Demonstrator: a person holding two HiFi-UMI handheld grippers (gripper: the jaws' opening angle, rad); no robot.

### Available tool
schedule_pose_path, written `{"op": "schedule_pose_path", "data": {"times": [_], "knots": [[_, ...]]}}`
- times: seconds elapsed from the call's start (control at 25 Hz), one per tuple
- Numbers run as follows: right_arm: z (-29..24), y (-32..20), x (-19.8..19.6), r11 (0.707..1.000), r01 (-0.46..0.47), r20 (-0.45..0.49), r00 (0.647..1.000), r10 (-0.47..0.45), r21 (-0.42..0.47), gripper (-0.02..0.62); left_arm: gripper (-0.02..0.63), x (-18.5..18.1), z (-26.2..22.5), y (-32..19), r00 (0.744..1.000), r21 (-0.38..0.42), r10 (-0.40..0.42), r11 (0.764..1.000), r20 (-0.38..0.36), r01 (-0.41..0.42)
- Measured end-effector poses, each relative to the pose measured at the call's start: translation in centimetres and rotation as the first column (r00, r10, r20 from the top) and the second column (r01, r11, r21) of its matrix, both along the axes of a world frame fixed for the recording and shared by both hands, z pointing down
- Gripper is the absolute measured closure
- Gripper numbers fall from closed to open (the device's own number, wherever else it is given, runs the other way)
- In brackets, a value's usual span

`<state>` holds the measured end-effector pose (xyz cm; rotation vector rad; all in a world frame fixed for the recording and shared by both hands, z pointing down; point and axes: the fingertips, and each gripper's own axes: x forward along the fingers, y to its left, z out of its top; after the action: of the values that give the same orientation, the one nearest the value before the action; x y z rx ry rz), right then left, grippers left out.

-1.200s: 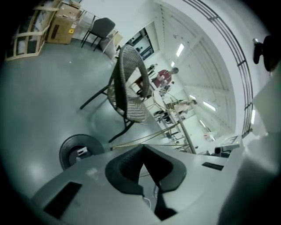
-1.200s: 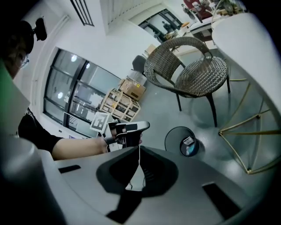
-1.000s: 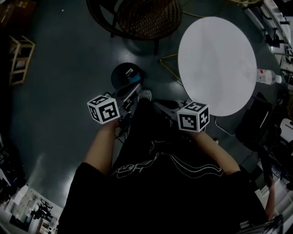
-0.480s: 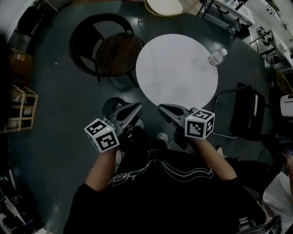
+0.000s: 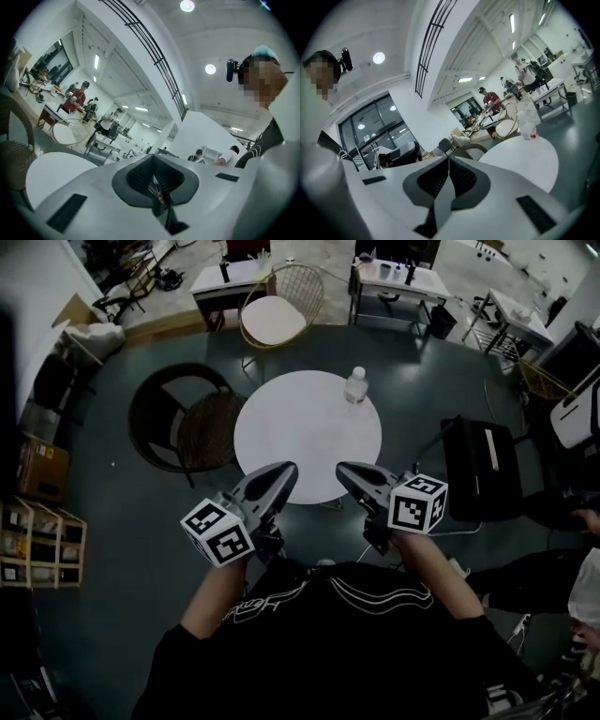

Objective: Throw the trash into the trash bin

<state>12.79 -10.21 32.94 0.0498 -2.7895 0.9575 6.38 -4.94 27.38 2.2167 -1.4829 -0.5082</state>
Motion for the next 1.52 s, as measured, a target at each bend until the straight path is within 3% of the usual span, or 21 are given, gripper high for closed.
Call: {"op": "schedule_pose_path", "data": {"times": [0.2,0.4,0.56,0.96,1.52], "knots": [[-3.2,-2.2,5.8,0.993,-0.103,0.076,0.992,0.099,0.049,0.56,0.6,5.8,-2.2,-2.5,0.989,0.022,0.098,0.995,0.109,-0.101],[-4.4,-3.7,10.6,0.979,-0.19,0.124,0.976,0.181,0.07,0.56,0.6,11.1,-2.9,-4.5,0.967,0.014,0.206,0.977,0.152,-0.211],[-4.7,-4.3,12.9,0.968,-0.243,0.161,0.96,0.23,0.062,0.56,0.6,13.1,-2.7,-5.5,0.95,-0.009,0.242,0.969,0.197,-0.245],[-1.8,-6.0,13.6,0.952,-0.304,0.131,0.945,0.3,0.011,0.56,0.6,13.5,0.4,-7.8,0.936,-0.062,0.312,0.95,0.161,-0.306],[1.3,-12.7,8.6,0.938,-0.346,0.028,0.938,0.346,-0.027,0.56,0.6,7.8,4.3,-15.7,0.934,-0.143,0.331,0.939,0.137,-0.312]]}}
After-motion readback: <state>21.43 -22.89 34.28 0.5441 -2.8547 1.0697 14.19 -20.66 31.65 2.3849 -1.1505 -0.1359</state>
